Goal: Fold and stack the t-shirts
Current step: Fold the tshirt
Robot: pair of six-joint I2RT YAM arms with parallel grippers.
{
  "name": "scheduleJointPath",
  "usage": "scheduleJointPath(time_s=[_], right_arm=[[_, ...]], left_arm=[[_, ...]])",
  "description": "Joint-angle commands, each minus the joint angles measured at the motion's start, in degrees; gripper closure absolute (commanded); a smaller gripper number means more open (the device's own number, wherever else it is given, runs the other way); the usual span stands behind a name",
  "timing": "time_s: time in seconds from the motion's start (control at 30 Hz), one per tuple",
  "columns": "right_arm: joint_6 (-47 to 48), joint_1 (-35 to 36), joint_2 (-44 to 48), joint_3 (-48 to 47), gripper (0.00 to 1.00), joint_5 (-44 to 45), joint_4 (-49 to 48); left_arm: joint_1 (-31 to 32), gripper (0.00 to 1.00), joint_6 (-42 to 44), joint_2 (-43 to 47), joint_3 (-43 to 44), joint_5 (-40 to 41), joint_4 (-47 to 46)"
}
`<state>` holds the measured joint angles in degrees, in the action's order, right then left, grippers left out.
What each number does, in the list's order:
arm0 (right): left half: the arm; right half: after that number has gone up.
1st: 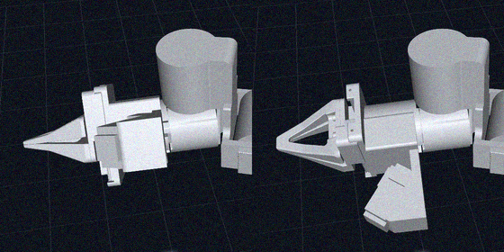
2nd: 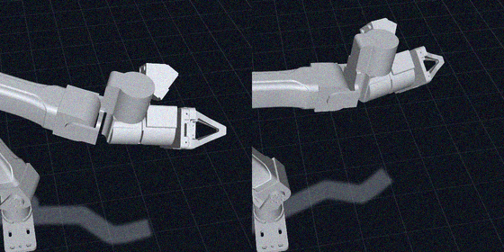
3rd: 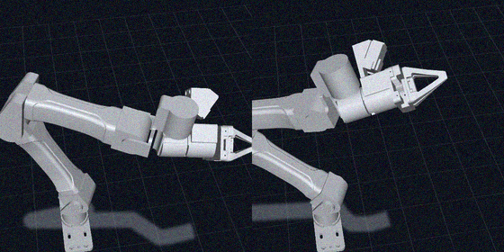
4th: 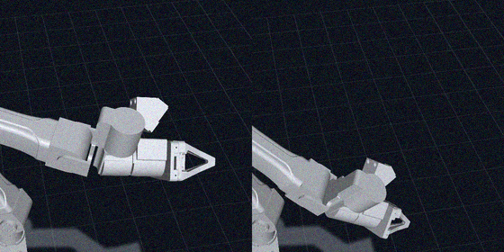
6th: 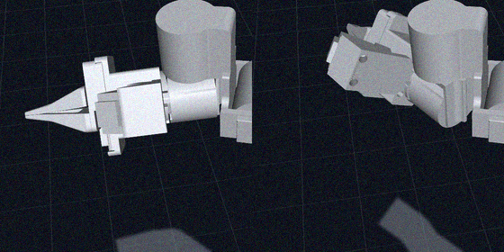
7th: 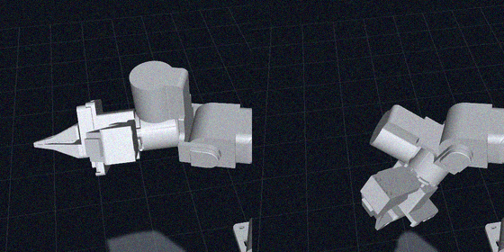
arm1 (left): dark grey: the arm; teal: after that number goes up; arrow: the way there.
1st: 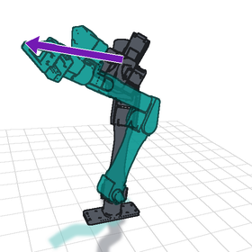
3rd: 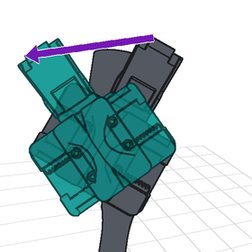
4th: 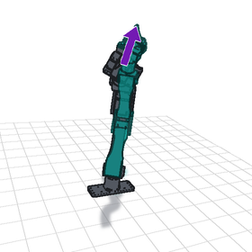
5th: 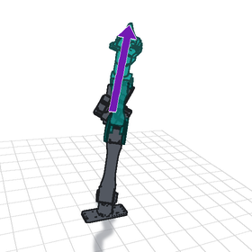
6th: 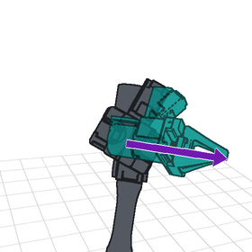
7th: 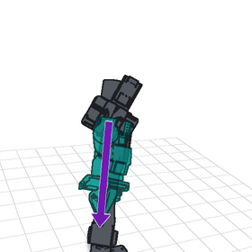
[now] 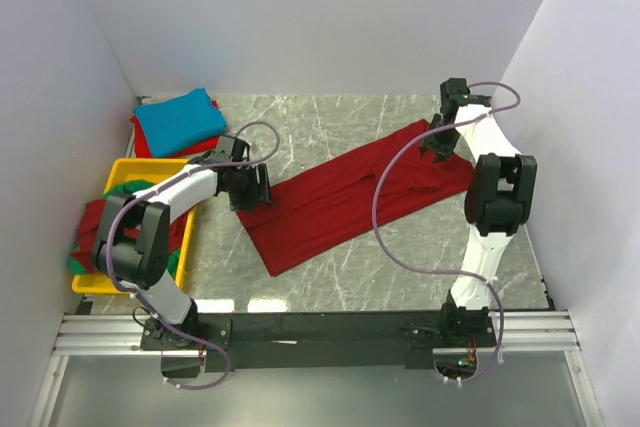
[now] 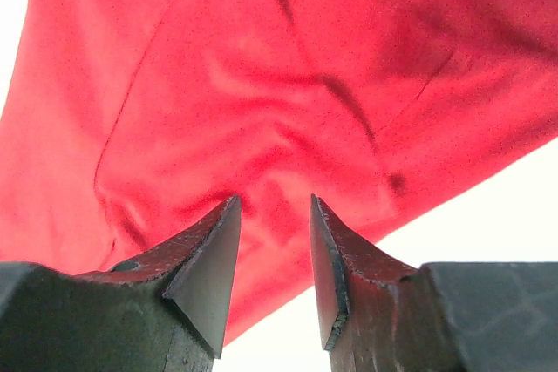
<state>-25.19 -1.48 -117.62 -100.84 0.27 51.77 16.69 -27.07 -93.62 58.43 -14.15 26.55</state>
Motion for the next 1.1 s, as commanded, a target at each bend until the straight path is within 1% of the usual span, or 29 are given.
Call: scheduleJointPath(time_s=[0.0, 0.13, 0.27, 0.4, 0.57, 0.73, 0.93, 1.03, 1.07], right_arm=[[-2.49, 1.91, 5.11, 4.58, 0.55, -1.59, -2.63], [-3.81, 4.54, 6.26, 8.11, 0.55, -1.68, -3.34], [-4.87, 5.43, 5.65, 10.22, 0.55, -1.59, -3.43], [-5.57, 5.61, 3.64, 10.66, 0.55, -1.77, -3.95], [-5.13, 5.69, 0.47, 9.87, 0.55, -2.03, -3.52], [-3.90, 5.69, -3.40, 9.34, 0.55, -2.30, -3.08], [-1.97, 5.78, -7.97, 6.01, 0.56, -1.15, -1.59], [-1.18, 5.78, -10.07, 2.32, 0.56, -1.24, -0.27], [-0.66, 5.87, -11.82, -0.65, 0.56, -1.24, 0.43]], left_arm=[[0.45, 0.33, 2.11, -0.51, -0.07, -1.58, -1.23], [0.45, 0.33, 2.37, 0.55, -2.80, -2.55, -2.11], [0.45, 0.33, 1.93, 1.34, -5.78, -2.64, -2.38], [0.45, 0.33, 1.23, 1.95, -8.86, -2.81, -2.81], [0.80, 0.33, -0.08, 2.92, -10.44, -3.16, -3.60], [2.55, 0.33, -2.46, 3.45, -12.64, -3.51, -4.22], [6.51, 0.33, -5.62, 6.52, -16.51, -2.37, -4.14], [8.27, 0.33, -6.68, 8.89, -18.44, -1.23, -2.91], [8.71, 0.33, -7.38, 10.20, -18.97, -1.32, -2.82]])
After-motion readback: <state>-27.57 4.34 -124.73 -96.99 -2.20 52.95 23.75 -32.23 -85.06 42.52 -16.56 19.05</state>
